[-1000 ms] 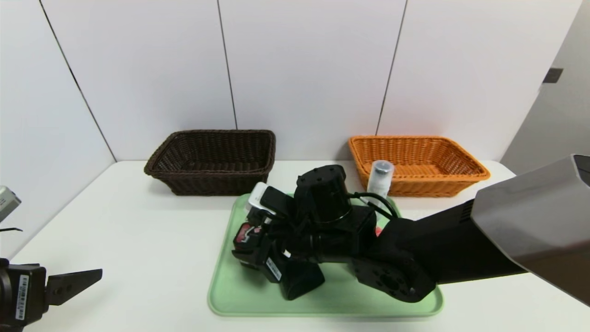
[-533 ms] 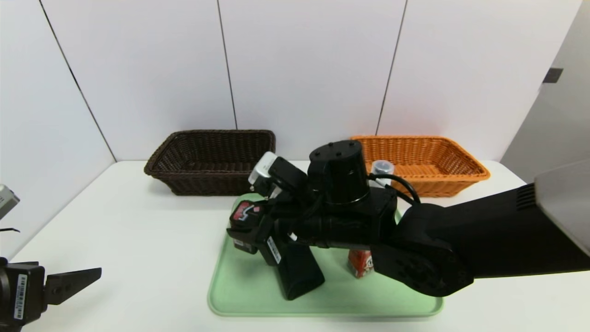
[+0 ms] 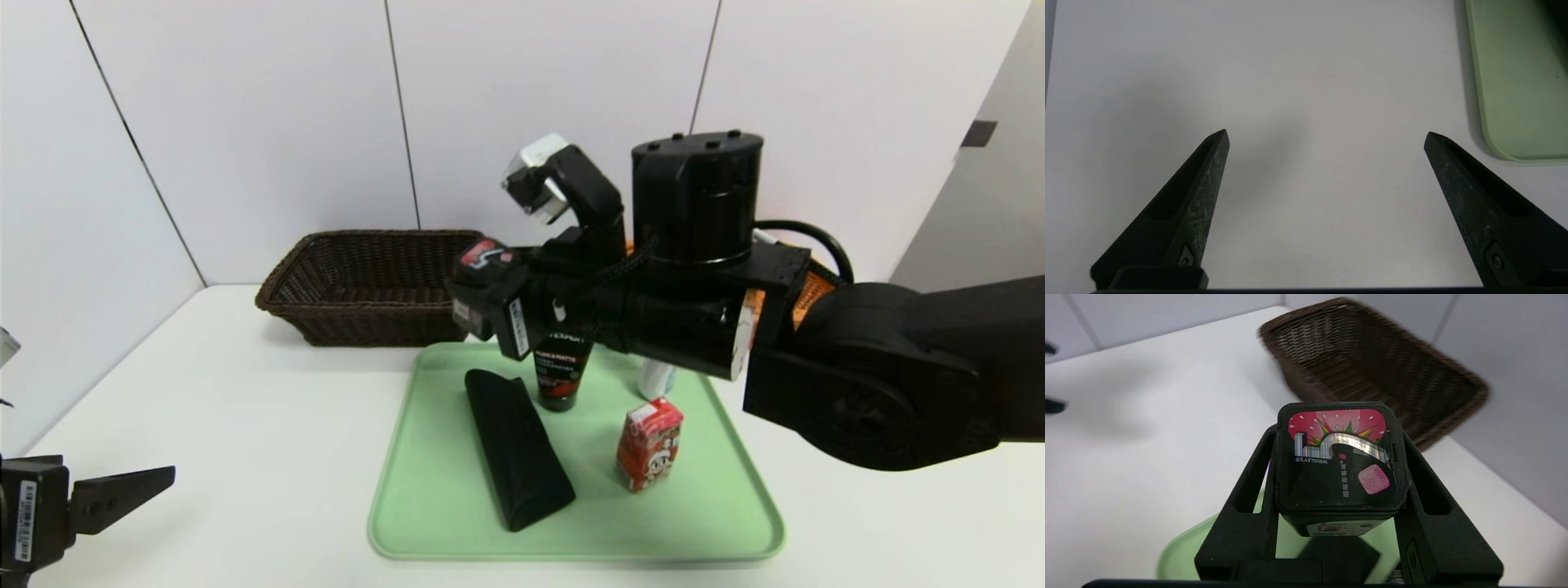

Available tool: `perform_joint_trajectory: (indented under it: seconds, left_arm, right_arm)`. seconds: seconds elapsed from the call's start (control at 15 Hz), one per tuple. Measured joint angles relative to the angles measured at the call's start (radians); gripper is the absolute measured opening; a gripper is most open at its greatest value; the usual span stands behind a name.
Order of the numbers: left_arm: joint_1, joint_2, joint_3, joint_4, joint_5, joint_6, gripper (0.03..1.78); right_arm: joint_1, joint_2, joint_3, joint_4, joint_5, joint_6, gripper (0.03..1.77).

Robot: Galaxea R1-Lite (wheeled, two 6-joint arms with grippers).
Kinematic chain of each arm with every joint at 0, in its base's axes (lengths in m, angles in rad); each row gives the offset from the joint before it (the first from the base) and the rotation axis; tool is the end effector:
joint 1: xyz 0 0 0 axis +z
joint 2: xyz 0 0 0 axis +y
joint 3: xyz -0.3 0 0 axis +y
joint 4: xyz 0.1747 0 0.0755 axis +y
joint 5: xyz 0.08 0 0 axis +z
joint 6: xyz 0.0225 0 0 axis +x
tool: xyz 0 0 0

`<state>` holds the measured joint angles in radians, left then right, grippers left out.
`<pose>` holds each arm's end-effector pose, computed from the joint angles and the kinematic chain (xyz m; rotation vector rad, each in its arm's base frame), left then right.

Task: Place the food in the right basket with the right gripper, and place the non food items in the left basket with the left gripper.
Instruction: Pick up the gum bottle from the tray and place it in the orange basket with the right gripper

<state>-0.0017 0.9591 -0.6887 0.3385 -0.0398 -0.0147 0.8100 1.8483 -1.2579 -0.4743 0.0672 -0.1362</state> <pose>0.1003 -0.0011 0.2131 -0.0258 0.6091 -0.0357 0.2548 0.2698 0.2421 -0.1707 0.0519 0.8828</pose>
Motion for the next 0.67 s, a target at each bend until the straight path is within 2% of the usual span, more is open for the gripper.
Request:
perform_joint_trajectory:
  seconds: [0.27,0.67]
  left_arm:
    - [0.000,-0.011,-0.001,0.000,-0.001,0.000,1.69]
    - [0.000,-0.017,0.000,0.000,-0.003,0.000,1.69]
  right_arm:
    - [-0.104,-0.037,-0.066,0.066,-0.096,0.003,0.78]
    - [-0.319,-0.068,-0.095,0.104,-0.109,0.059,0.78]
